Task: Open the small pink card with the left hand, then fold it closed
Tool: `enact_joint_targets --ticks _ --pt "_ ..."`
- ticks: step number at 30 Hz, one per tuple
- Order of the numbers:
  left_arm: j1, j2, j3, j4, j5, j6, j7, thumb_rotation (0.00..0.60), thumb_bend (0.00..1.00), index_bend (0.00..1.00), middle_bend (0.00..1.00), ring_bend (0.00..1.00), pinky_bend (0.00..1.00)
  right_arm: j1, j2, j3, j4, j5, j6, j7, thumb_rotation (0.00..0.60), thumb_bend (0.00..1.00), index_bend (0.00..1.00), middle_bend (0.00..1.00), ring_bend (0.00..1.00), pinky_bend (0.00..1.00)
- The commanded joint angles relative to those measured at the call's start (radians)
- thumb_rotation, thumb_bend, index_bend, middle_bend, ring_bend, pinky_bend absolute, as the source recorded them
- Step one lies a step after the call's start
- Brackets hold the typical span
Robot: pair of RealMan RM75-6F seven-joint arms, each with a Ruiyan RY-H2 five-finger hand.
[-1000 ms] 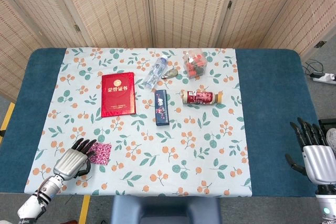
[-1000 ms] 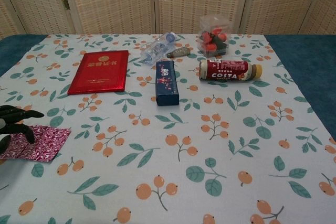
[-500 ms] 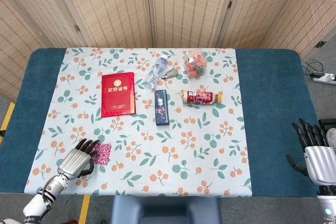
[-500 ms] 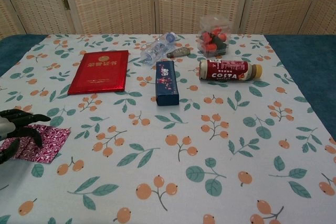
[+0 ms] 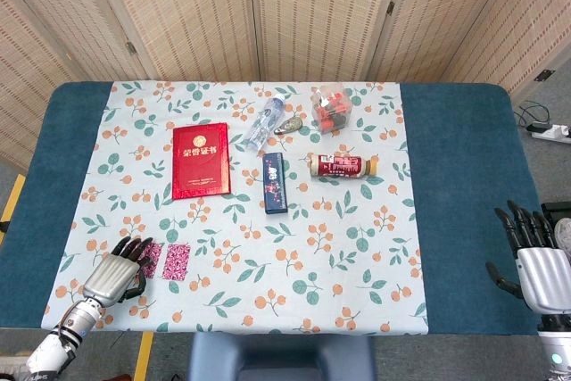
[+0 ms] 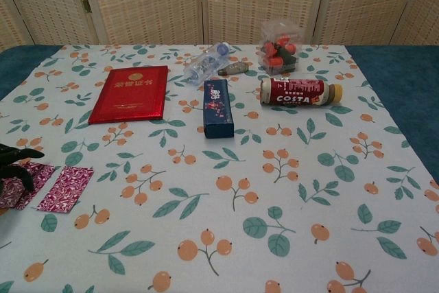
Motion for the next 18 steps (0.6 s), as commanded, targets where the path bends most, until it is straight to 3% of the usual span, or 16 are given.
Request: enact_joint_targets --ticks 1,18 --pt "0.003 0.004 0.000 0.001 -0.001 0.002 -0.002 0.046 0.82 0.30 0.00 0.00 0.00 -0.001 0.000 0.000 0.000 -0.001 0.001 0.000 0.600 0.32 0.00 0.00 0.00 0.00" --pt "0.010 0.020 -0.005 0.001 -0.027 -0.007 -0.009 0.047 0.82 0.30 0.00 0.00 0.00 -0.001 -0.001 0.000 0.005 0.000 0.000 0.007 0.600 0.32 0.00 0.00 0.00 0.00"
